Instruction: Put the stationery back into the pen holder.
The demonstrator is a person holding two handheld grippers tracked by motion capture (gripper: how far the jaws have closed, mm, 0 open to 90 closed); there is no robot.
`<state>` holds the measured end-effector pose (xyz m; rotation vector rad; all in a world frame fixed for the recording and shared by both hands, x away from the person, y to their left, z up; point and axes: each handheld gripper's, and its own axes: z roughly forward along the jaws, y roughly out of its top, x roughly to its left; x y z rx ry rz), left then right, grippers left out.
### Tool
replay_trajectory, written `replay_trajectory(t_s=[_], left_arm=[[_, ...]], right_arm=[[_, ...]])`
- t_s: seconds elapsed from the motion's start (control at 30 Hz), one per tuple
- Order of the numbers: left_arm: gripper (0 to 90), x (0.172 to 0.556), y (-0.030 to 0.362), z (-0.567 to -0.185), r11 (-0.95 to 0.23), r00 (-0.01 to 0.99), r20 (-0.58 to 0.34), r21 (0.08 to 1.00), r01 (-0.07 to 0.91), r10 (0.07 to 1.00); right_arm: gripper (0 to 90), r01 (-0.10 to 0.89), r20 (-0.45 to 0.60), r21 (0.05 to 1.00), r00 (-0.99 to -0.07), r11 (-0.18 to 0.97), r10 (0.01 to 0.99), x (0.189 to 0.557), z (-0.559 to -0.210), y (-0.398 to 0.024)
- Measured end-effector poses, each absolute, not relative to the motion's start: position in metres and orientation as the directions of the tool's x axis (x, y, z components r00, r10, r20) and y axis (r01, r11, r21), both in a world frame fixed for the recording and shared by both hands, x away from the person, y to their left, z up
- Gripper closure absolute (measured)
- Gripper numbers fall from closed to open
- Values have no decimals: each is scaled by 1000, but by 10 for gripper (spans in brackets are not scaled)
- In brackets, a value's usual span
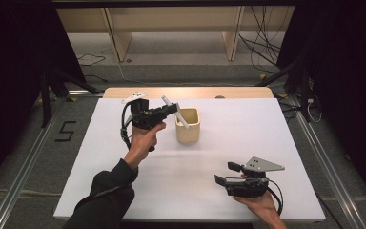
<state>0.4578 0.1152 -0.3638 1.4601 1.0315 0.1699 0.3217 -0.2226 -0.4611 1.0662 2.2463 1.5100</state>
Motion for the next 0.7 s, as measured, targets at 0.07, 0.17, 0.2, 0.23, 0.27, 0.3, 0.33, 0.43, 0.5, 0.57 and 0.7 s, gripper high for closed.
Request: replay_trajectory(t_s=[0.07, 0.17, 0.2, 0.23, 0.27, 0.3, 0.33, 0.43, 0.5, 0.57, 0.7], left_arm=[[779, 461, 113, -362, 176, 584, -455, 864, 471, 673], [779, 465, 112, -360, 184, 576, -457, 864, 469, 678], [779, 467, 111, -360, 187, 573, -460, 862, 471, 678], [779, 468, 111, -361, 184, 571, -458, 862, 473, 681], [779, 470, 111, -361, 184, 565, -458, 861, 474, 686], [779, 471, 111, -362, 186, 562, -458, 861, 474, 688], [779, 473, 111, -362, 190, 557, -462, 859, 476, 690], [779, 478, 110, -364, 193, 544, -460, 858, 477, 702], [779, 481, 110, -365, 188, 536, -455, 858, 478, 711], [778, 484, 109, -366, 190, 529, -453, 858, 477, 718], [778, 491, 109, -368, 200, 509, -455, 855, 478, 731]], right_arm=[[259, 440, 199, 875, -707, 202, 679, 321, -461, -223], [260, 443, 201, 873, -708, 203, 677, 321, -461, -222], [259, 443, 201, 873, -709, 204, 676, 321, -462, -222], [259, 445, 203, 872, -708, 204, 677, 321, -462, -222], [260, 446, 204, 872, -708, 204, 677, 321, -462, -222], [260, 444, 203, 872, -709, 205, 675, 321, -462, -222], [260, 446, 203, 871, -709, 206, 675, 320, -462, -222], [260, 442, 202, 873, -710, 204, 674, 320, -462, -222], [260, 442, 203, 873, -711, 204, 674, 320, -462, -222], [259, 441, 203, 874, -712, 203, 672, 319, -462, -222], [259, 433, 198, 879, -715, 202, 670, 319, -461, -222]])
